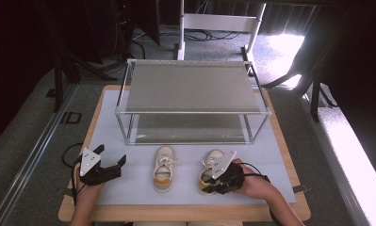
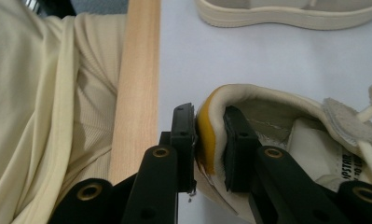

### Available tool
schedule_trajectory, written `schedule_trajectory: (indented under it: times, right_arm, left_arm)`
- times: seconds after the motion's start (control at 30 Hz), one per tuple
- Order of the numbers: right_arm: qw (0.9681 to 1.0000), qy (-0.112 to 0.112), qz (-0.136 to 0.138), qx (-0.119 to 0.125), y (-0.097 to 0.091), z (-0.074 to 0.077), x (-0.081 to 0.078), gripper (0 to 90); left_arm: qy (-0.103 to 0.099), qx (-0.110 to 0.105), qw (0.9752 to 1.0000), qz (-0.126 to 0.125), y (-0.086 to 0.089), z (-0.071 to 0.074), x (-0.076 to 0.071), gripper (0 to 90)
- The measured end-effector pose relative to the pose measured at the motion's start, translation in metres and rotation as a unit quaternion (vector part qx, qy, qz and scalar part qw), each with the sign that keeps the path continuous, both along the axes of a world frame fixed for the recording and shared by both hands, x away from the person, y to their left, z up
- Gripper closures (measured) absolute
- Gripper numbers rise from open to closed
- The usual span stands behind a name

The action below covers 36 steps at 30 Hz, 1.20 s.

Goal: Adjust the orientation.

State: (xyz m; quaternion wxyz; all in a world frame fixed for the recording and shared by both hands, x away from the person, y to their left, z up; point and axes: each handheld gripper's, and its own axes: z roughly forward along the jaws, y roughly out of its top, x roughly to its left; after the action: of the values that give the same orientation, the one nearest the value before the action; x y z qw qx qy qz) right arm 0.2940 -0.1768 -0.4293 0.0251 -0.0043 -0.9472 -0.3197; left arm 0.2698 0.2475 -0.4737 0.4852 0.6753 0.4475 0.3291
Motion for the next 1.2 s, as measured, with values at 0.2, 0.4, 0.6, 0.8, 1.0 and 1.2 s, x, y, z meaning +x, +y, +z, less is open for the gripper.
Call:
schedule_trajectory:
  times: [0.2,0.4,0.6,0.8,1.0,1.2]
  right_arm:
    - [0.9993,0.038,0.008,0.003,-0.006,-0.004,0.009,77.5]
    - [0.9987,0.049,-0.004,0.016,-0.010,-0.006,0.011,74.0]
    - [0.9972,0.033,-0.039,0.054,-0.018,0.007,0.005,61.8]
    - [0.9925,0.005,-0.087,0.086,-0.026,0.020,0.000,57.6]
    - [0.9652,-0.029,-0.228,0.124,-0.042,0.024,-0.003,48.5]
    - [0.9201,-0.043,-0.349,0.173,-0.060,0.024,-0.007,39.7]
  left_arm:
    - [0.008,-0.002,1.0000,-0.005,-0.001,-0.003,0.001,8.4]
    - [0.015,-0.002,0.9998,-0.011,-0.003,-0.004,0.002,8.4]
    - [0.025,-0.002,0.9994,-0.024,-0.006,-0.003,0.002,8.4]
    - [0.036,-0.013,0.9986,-0.036,-0.009,-0.001,0.004,8.4]
    - [0.072,-0.002,0.9955,-0.062,-0.021,0.008,0.003,8.9]
    - [0.085,-0.017,0.9920,-0.092,-0.035,0.018,0.001,8.9]
